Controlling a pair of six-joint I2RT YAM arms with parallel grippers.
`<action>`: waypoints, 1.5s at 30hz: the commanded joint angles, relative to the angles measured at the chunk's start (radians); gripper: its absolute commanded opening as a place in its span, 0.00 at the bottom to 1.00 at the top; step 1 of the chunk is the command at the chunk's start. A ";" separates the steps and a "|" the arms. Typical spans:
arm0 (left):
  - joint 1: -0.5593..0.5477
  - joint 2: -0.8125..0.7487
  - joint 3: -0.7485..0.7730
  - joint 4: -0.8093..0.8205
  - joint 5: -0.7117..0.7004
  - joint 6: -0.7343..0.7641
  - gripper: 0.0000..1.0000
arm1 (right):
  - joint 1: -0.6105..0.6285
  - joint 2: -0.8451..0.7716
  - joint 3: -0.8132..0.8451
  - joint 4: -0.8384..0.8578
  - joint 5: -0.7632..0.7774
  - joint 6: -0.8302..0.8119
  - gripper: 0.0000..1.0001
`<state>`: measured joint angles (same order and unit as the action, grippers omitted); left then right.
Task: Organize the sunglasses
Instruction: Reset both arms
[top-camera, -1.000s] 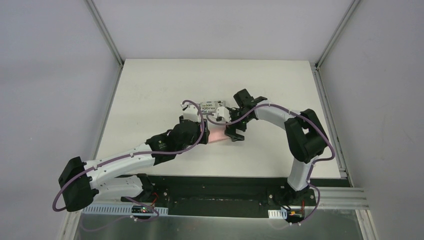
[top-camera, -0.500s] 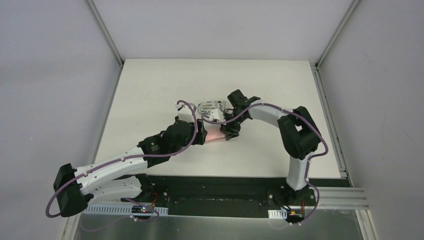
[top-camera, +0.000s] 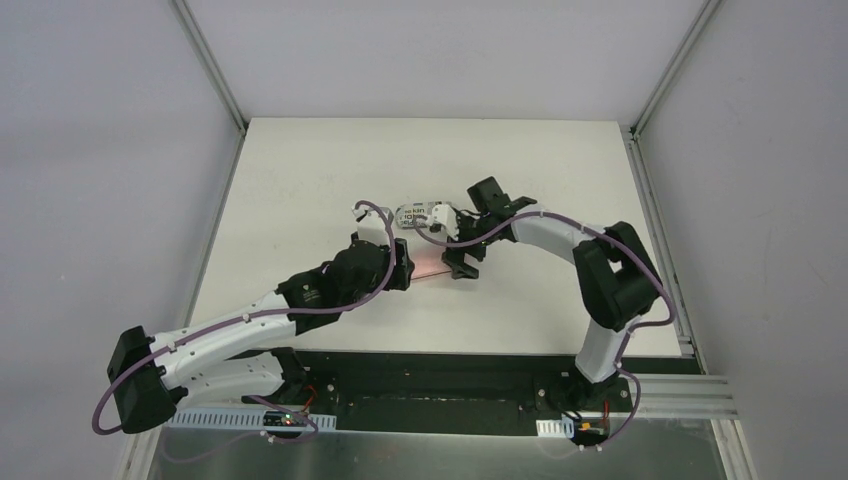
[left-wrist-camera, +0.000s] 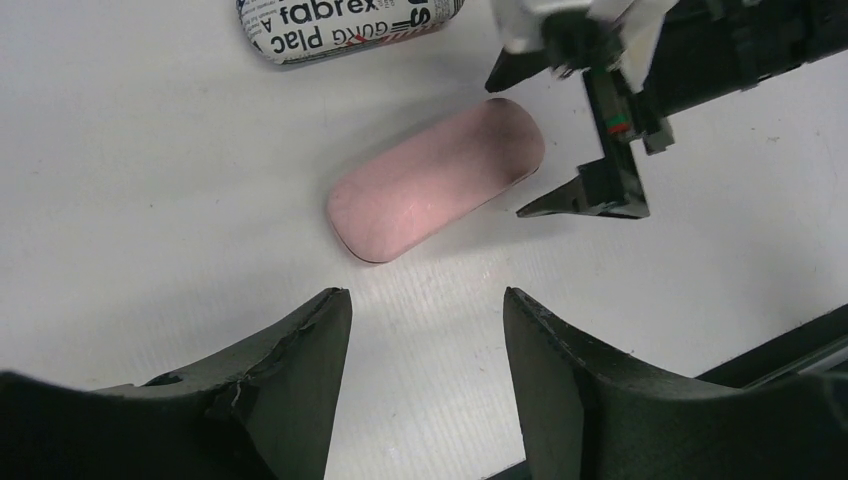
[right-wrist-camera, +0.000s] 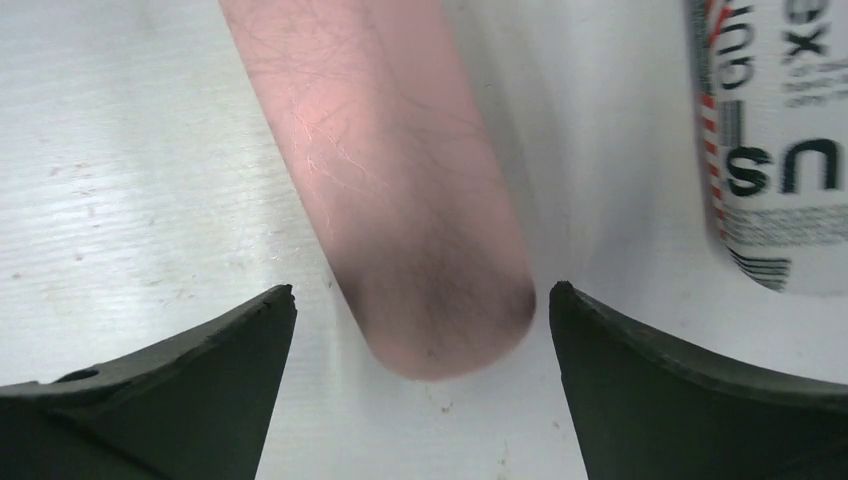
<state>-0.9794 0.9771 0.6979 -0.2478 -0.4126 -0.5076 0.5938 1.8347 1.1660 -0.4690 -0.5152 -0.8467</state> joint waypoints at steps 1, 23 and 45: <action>0.011 -0.054 0.023 -0.004 -0.001 0.013 0.59 | -0.046 -0.154 0.039 -0.056 -0.147 0.036 1.00; 0.018 -0.043 0.031 -0.013 -0.054 0.027 0.61 | -0.016 0.003 0.089 -0.101 -0.151 0.126 0.09; 0.568 0.342 0.279 0.144 0.350 0.255 0.76 | -0.365 -0.698 -0.344 0.592 0.280 0.782 1.00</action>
<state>-0.4355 1.3617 1.0004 -0.2272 -0.1314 -0.3038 0.2634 1.1881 0.9161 -0.0059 -0.2310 -0.1989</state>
